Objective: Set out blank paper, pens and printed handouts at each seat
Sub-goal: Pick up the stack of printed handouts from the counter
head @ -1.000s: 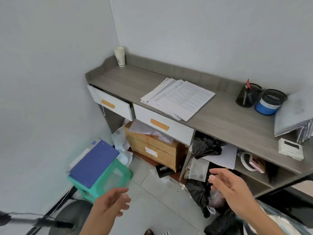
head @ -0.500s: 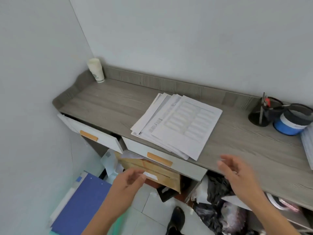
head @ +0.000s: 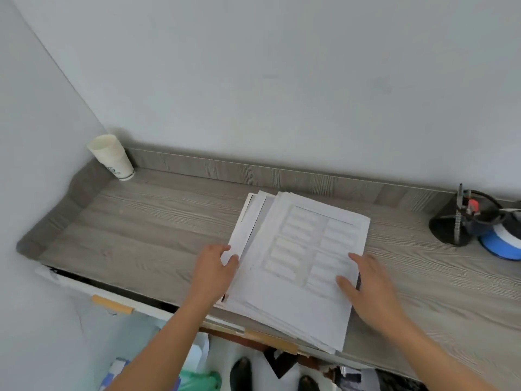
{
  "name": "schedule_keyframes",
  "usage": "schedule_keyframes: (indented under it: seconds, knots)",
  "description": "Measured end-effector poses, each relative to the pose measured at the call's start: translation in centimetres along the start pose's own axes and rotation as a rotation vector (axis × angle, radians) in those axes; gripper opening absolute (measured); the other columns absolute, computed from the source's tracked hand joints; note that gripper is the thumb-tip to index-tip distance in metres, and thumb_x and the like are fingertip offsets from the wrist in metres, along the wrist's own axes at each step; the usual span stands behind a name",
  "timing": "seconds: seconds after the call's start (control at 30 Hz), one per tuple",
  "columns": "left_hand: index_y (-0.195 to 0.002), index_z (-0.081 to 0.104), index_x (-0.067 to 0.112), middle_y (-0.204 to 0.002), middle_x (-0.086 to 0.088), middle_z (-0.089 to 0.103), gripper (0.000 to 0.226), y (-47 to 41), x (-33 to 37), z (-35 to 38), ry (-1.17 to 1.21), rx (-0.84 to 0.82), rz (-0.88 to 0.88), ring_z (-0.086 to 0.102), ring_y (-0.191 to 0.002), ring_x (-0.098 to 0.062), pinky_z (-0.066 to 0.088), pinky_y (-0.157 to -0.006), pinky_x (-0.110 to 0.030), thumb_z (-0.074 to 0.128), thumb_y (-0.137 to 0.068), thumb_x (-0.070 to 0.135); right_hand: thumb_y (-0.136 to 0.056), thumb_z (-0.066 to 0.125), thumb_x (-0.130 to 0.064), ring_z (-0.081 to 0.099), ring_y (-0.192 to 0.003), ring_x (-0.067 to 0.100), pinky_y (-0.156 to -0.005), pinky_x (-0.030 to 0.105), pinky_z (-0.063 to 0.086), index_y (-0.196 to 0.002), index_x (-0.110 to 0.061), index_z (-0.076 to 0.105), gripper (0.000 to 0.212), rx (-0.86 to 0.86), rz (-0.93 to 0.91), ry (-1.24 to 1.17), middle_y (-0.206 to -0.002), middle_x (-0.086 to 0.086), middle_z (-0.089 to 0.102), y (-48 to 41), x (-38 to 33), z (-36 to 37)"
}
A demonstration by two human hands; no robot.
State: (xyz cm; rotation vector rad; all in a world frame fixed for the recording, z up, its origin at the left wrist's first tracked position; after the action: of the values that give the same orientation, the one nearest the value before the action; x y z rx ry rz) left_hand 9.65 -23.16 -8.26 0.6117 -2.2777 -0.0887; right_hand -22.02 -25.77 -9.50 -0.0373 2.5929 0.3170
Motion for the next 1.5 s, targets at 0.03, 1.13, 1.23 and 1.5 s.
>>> schedule_keyframes:
  seconds: [0.03, 1.13, 1.23, 1.5]
  knots:
    - [-0.118, 0.059, 0.003, -0.115, -0.015, 0.059, 0.035, -1.4, 0.1, 0.1, -0.025, -0.005, -0.003, 0.057, -0.108, -0.031, 0.046, -0.089, -0.037, 0.058, -0.091, 0.026, -0.094, 0.053, -0.045, 0.022, -0.145, 0.023, -0.118, 0.037, 0.02, -0.148, -0.019, 0.033, 0.062, -0.024, -0.017, 0.025, -0.153, 0.004, 0.035, -0.1, -1.1, 0.8]
    - [-0.102, 0.071, 0.014, -0.103, -0.002, 0.076, 0.04, -4.8, 12.4, -6.9, 0.776, -0.463, 0.434, 0.072, -0.096, -0.021, 0.059, -0.072, -0.027, 0.083, -0.065, 0.005, -0.078, 0.071, 0.001, 0.072, -0.1, 0.022, -0.076, 0.026, 0.059, -0.111, -0.006, 0.07, 0.034, 0.095, -0.047, -1.109, -0.108, 0.007, 0.075, -1.3, -11.2, -8.5]
    - [-0.102, 0.072, 0.022, -0.105, 0.001, 0.075, 0.041, -4.0, 10.6, -5.5, 0.728, -0.531, 0.408, 0.071, -0.098, -0.016, 0.057, -0.074, -0.023, 0.082, -0.065, 0.008, -0.077, 0.076, 0.0, 0.07, -0.103, 0.013, -0.081, 0.026, 0.057, -0.116, -0.017, 0.066, 0.044, 0.1, -0.058, -0.978, -0.111, -0.001, 0.074, -1.0, -10.2, -6.9]
    - [-0.111, 0.062, 0.038, -0.108, 0.025, 0.07, 0.031, -3.0, 9.6, -1.9, 0.524, -0.519, 0.346, 0.065, -0.103, 0.001, 0.054, -0.085, -0.02, 0.067, -0.087, 0.019, -0.084, 0.074, -0.017, 0.069, -0.104, 0.006, -0.086, 0.027, 0.057, -0.117, -0.025, 0.067, 0.035, 0.04, 0.021, -0.902, -0.113, -0.009, 0.073, -1.4, -9.2, -4.2]
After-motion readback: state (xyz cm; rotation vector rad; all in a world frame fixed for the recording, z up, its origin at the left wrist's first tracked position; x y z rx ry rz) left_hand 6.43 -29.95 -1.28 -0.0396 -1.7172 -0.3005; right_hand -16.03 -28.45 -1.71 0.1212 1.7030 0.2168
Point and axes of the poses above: each hand's wrist, its own y-axis away from the middle knuckle, its own z-axis out of the palm, x = y × z, the point moved 5 cm from there along -y, towards the middle knuckle
